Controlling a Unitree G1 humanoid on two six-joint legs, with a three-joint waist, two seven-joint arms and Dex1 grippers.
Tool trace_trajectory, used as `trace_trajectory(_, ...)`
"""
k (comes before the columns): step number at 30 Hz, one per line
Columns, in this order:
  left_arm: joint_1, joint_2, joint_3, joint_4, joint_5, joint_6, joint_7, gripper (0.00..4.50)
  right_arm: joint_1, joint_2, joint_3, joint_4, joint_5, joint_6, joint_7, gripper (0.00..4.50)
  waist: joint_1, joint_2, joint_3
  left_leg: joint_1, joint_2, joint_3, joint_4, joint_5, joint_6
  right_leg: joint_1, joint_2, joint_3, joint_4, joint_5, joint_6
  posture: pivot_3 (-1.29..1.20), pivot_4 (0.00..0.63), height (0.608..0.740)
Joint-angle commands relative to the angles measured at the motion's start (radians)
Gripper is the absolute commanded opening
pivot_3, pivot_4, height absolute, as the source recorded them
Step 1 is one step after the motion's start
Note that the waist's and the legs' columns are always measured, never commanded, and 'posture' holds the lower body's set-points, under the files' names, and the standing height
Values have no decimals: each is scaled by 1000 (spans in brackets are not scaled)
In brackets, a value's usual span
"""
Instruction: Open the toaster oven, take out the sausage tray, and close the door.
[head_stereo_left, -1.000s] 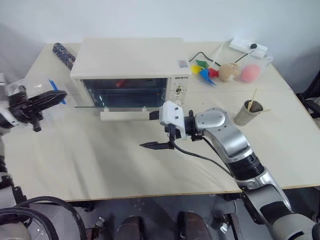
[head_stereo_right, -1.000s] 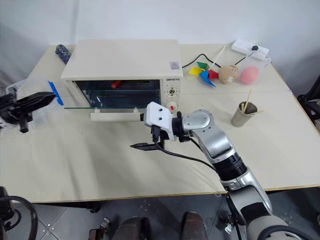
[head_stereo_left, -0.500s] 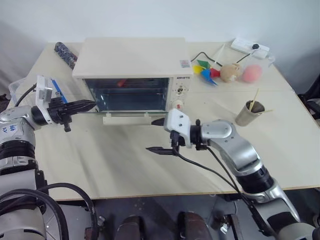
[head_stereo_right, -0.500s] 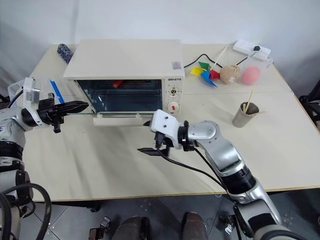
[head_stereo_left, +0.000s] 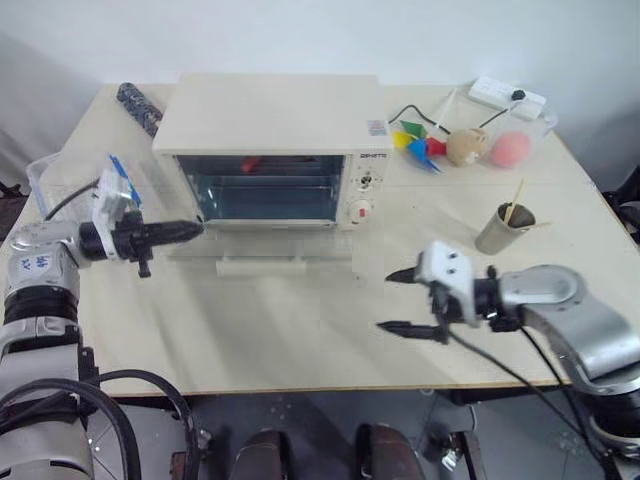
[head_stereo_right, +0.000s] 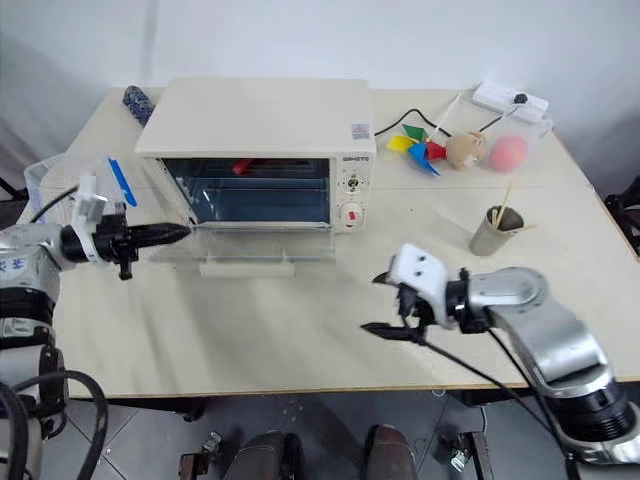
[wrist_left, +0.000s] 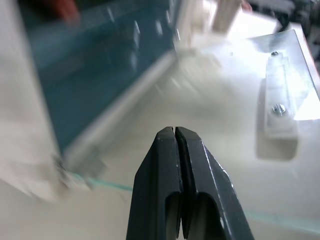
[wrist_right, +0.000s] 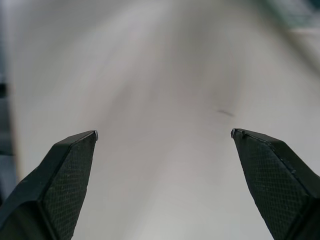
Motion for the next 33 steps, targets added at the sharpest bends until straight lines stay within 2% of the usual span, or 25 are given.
trace_trajectory(1, 18, 18, -18, -53, 13, -19, -80, 45, -49, 10, -18, 13, 10, -38, -30, 4500, 0, 0, 0, 0, 0, 0, 0, 0, 0, 0, 0, 0, 0, 0, 0, 0, 150, 740)
trace_trajectory(13, 133, 7, -54, -204, 31, -46, 3, 45, -331, 368, 272, 221, -191, -209, -249, 4500, -1, 0, 0, -9, 0, 0, 3, 0, 0, -8, 0, 0, 3, 0, 0, 0, 150, 740)
trace_trajectory(17, 164, -19, 9, -243, -4, -69, 98, 45, -388, 452, 340, 318, -274, -292, -294, 4500, -2, 0, 0, -9, 0, -1, 3, 0, 0, -8, 0, 0, 3, 0, 0, 0, 150, 740)
trace_trajectory(19, 207, -42, 69, -304, -54, -68, 153, 45, -429, 498, 395, 405, -375, -346, -368, 4500, -6, 0, 0, -9, 0, -1, 3, 0, 0, -8, 0, 0, 4, 0, 0, 0, 150, 740)
trace_trajectory(22, 270, -89, 169, -422, -145, 18, 268, 625, -482, 533, 471, 514, -512, -425, -439, 4500, -12, 0, 0, -9, 0, -2, 3, 0, 0, -9, -1, 0, 4, 0, 0, 0, 150, 740)
trace_trajectory(29, 527, -217, 330, -805, -339, 121, 441, 2673, -583, 641, 502, 732, -682, -505, -596, 4500, -39, 0, 0, -9, 0, -5, 2, 1, -1, -9, -1, -1, 5, 0, 0, 0, 150, 740)
trace_trajectory(33, 653, -267, 360, -963, -414, 177, 508, 3868, -627, 678, 514, 836, -761, -547, -661, 4500, -54, 0, 0, -9, 0, -6, 1, 1, -1, -8, -1, -1, 5, 0, 0, 0, 150, 740)
